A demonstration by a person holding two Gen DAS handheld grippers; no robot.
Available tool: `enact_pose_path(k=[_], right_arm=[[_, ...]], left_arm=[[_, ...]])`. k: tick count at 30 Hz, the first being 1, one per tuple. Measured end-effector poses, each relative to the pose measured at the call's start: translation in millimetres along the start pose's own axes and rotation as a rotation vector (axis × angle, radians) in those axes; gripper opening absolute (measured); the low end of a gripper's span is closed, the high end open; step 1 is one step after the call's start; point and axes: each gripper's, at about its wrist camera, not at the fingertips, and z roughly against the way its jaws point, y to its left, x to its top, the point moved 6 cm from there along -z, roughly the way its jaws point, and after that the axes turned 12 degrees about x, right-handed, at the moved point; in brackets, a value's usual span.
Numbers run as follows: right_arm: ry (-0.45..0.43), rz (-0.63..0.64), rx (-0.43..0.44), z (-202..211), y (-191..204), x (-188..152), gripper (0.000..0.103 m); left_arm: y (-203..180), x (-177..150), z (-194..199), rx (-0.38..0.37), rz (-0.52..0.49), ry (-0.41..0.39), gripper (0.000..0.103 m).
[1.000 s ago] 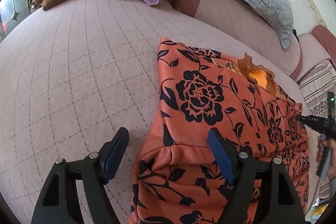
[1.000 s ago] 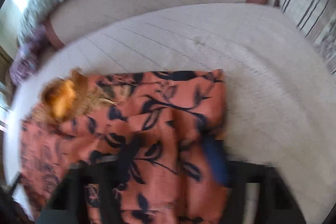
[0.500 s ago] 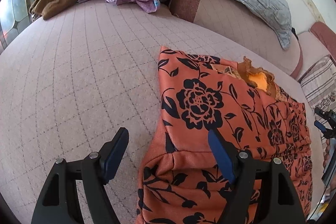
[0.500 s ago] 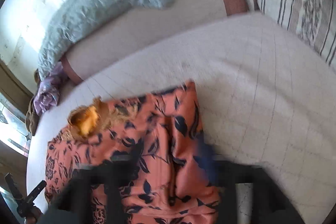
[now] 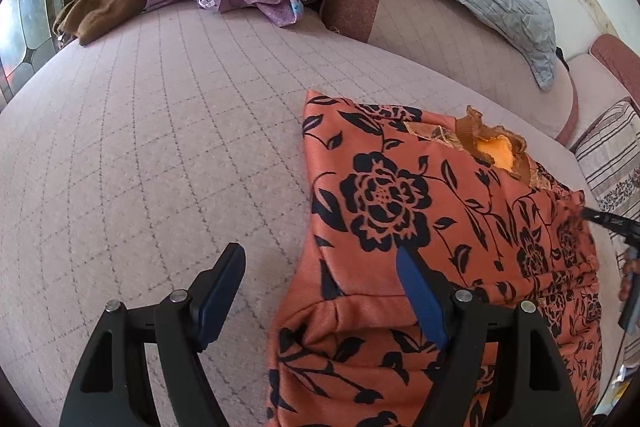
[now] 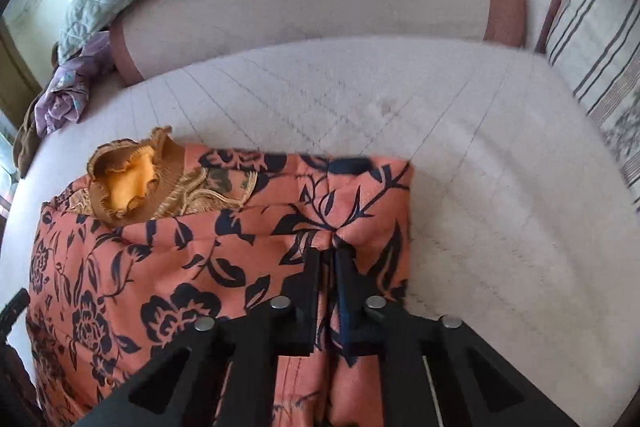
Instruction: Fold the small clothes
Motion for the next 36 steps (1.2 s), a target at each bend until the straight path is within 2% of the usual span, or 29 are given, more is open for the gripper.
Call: enact_pose_path(k=[1,3,6,7,9,12,14,15,16,17,18,19,20,22,25,27,29,30,31,32,34,35,36], right_arm=[[-0.025,0.023,-0.024,10,3,1,0.0],[-0.066,0.042,-0.062,23,8,2,0.0],[-0.116,-0.042,-0.038,37,-12,4,0.0],[-0.124,-0.08,-0.037,36,-21,2,0.005],[-0.12,-0.16,0.07,34,-32,-1,0.004],[-0.133,-0.186,0.186,42,-19,-8,0.006],[-0.108,-0.223,0.234,46,-9,-24,0.026],[-0.092,-0.231,0.236,44,-8,-31,0.061],[-0.079,-0.24,0.231,41,-6,-40,0.086],[-0.082,-0.249,0.222,40,-4,-48,0.086],[-0.067,-0.244,0.219,36,-2,-55,0.079],[-0.032,-0.225,0.196,29,1,-61,0.034],[-0.007,-0.209,0.155,25,-1,-64,0.011],[0.013,-0.198,0.123,24,0,-65,0.01],[-0.027,-0.108,0.059,45,12,-58,0.009],[-0.016,-0.111,0.04,42,12,-62,0.011],[0.039,-0.152,0.028,21,0,-74,0.019],[0.02,-0.169,0.038,23,1,-75,0.022],[-0.009,-0.184,0.038,29,1,-73,0.031],[-0.043,-0.195,0.025,37,0,-70,0.036],[-0.141,-0.207,-0.014,64,-3,-58,0.061],[-0.199,-0.2,0.018,76,1,-46,0.064],[-0.21,-0.193,0.077,77,7,-37,0.065]], left_arm=[[1,1,1,-0.003,0.003,-0.004,0.078],[2,2,4,-0.006,0.008,-0.017,0.078],[2,2,3,-0.002,0.004,-0.012,0.078],[2,2,4,-0.001,0.001,-0.009,0.078],[0,5,12,-0.017,0.007,-0.027,0.078],[-4,8,21,-0.023,-0.002,-0.066,0.078],[-8,4,13,-0.016,-0.024,-0.04,0.078],[-10,0,5,-0.006,-0.037,-0.016,0.078],[-11,-3,-2,0.006,-0.047,0.004,0.078],[-12,-8,-12,0.026,-0.061,0.034,0.078],[-13,-9,-13,0.034,-0.066,0.017,0.079],[-14,-9,-12,0.04,-0.073,0.002,0.079],[-14,-9,-11,0.046,-0.074,0.014,0.079],[-12,-7,-6,0.028,-0.047,0.03,0.078],[-7,1,18,0.01,-0.018,-0.05,0.078],[-10,-1,17,0.012,-0.027,-0.058,0.079],[-15,-15,-14,0.07,-0.106,0.075,0.08],[-15,-14,-13,0.073,-0.111,0.036,0.081],[-15,-13,-10,0.075,-0.116,0.028,0.081],[-14,-12,-11,0.071,-0.11,0.039,0.081],[-13,-13,-12,0.066,-0.107,0.031,0.082],[-13,-13,-12,0.072,-0.116,0.019,0.082],[-13,-14,-12,0.076,-0.119,0.011,0.082]])
